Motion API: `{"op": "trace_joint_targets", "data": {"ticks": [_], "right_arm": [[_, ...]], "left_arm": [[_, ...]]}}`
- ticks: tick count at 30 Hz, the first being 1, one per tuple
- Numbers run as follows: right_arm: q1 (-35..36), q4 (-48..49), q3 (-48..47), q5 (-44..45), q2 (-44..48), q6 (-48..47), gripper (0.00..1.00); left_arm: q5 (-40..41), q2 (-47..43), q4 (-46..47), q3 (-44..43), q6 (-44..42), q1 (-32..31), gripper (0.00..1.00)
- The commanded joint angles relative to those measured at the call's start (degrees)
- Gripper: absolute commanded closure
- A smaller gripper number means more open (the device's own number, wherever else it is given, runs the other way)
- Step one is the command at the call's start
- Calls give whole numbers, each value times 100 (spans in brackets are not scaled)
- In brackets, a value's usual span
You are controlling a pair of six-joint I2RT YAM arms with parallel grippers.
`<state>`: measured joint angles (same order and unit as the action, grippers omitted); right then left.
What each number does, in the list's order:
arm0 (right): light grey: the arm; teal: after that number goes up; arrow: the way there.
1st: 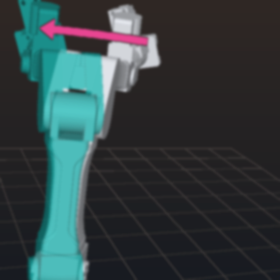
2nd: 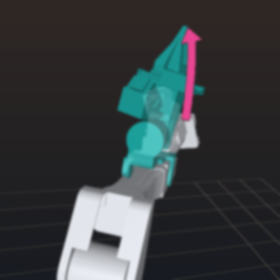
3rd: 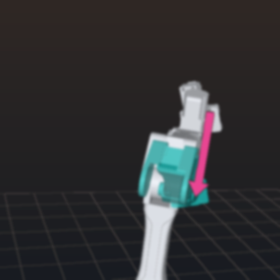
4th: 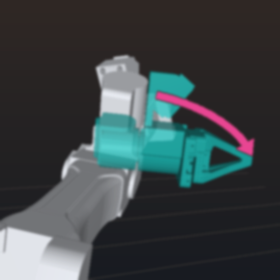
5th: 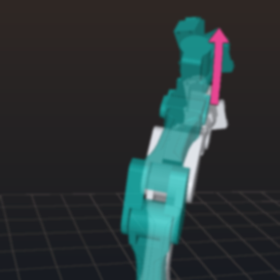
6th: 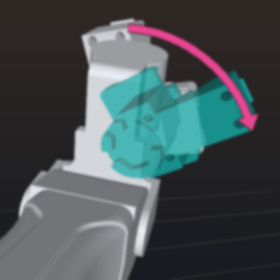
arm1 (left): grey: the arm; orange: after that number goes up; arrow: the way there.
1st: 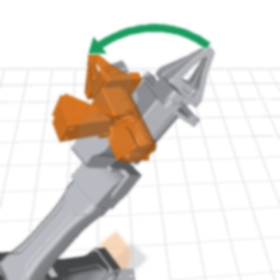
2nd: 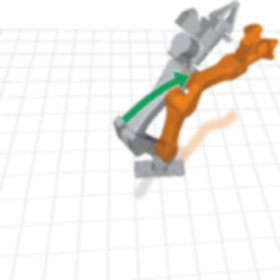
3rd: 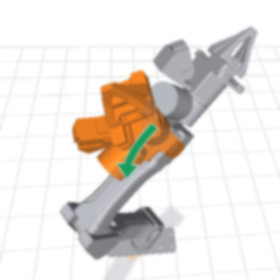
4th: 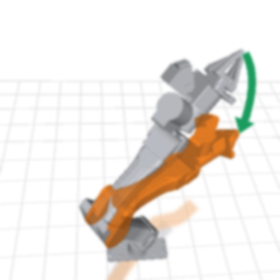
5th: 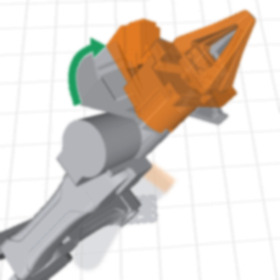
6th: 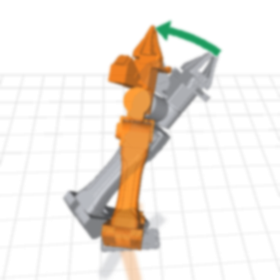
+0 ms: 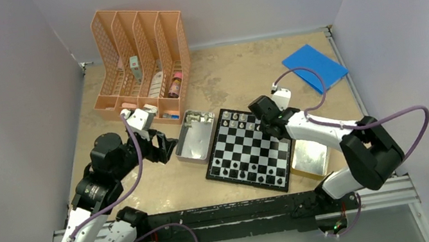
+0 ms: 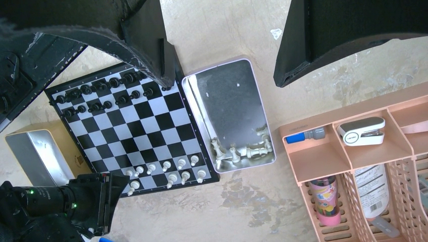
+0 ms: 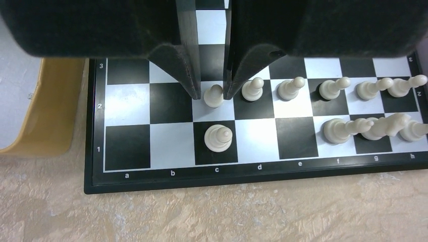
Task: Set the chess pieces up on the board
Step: Place the chess piece on the chessboard, then pick up the chess piece from the storage box.
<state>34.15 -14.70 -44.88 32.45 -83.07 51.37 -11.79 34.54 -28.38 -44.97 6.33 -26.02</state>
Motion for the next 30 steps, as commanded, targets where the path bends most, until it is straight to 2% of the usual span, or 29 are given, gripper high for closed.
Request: {"op": "trace_joint_targets", "data": {"ticks": [1, 9, 19, 30], "right_arm": [[-12, -263, -352, 190, 265, 40, 74], [-14, -443, -860, 232, 525, -245, 73], [154, 678, -1644, -688, 536, -1274, 73], [1432, 980, -3032, -449, -1106, -1964, 73]], "left_arm": [[-60, -17, 176, 32, -105, -29, 28], [-69, -9, 184, 32, -105, -31, 28], [-39, 34, 182, 23, -114, -26, 29], [250, -179, 122, -52, -97, -26, 29]]}}
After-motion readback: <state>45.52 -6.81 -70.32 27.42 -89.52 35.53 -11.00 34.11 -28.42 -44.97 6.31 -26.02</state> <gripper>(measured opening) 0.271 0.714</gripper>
